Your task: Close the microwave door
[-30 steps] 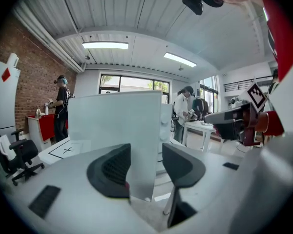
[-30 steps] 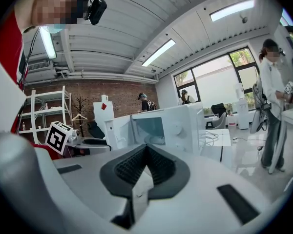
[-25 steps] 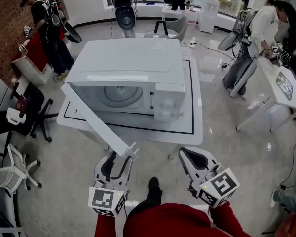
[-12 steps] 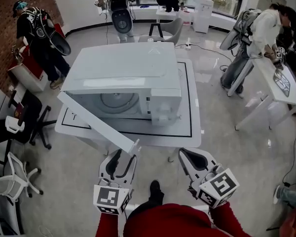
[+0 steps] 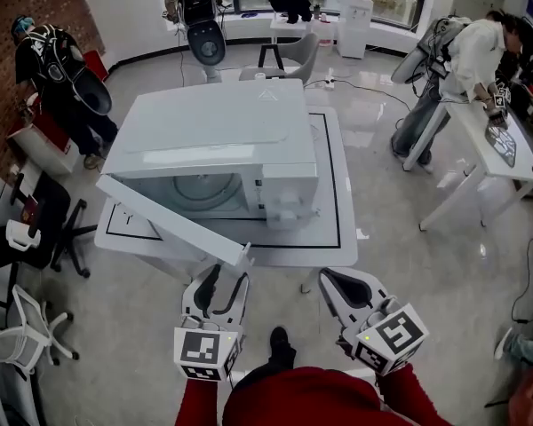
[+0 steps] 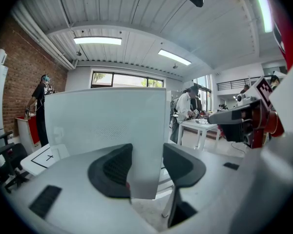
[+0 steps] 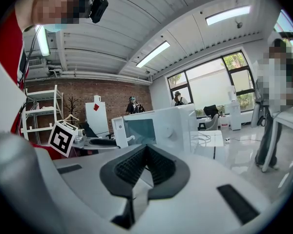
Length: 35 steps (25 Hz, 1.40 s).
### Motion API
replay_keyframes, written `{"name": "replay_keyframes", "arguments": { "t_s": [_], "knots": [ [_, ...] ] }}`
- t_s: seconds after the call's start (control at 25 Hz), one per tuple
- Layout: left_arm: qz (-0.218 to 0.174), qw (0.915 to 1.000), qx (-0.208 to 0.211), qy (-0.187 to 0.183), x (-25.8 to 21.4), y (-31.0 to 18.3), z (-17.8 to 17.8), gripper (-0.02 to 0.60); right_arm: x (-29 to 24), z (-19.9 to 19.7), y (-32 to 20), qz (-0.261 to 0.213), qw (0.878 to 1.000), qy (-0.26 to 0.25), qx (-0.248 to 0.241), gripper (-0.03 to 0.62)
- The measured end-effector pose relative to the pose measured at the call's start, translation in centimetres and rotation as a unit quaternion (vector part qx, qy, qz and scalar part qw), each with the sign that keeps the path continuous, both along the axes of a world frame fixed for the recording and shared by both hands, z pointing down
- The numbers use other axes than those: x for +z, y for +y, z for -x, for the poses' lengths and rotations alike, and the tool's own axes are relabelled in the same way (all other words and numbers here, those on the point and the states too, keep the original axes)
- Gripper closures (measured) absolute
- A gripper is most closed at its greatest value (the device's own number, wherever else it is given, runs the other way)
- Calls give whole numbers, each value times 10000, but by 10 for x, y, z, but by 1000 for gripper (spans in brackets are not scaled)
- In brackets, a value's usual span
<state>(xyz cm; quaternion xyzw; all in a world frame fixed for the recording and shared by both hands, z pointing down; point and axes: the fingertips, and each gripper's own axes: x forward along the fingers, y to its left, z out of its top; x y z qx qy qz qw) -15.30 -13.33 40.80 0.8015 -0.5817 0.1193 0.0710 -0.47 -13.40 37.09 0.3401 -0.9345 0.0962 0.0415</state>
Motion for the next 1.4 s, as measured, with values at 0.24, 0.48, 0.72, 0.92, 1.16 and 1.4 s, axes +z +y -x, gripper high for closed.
{"name": "replay_keyframes", "arguments": {
  "t_s": [0.24,0.48,0.72,0.92,1.16,1.4],
  "knots": [
    [39,10000,-22,-28,0,-10,-4,376,1,-6,-1,24,9999,12,119,582],
    [45,9999,-64,-69,-1,-18,-5,376,3,-9,0,63,9998,31,193,582],
    [57,10000,-57,-22,0,-26,-8,376,5,-12,0,168,9995,58,263,582],
    [33,10000,-42,-2,0,-36,-10,377,6,-14,-2,188,9994,50,302,582],
    [-54,9996,-287,42,-3,-49,1,379,8,-14,-5,155,9994,73,305,582],
    [-85,9986,-454,264,-10,-56,22,379,10,-13,-6,158,9994,99,291,582]
  ]
}}
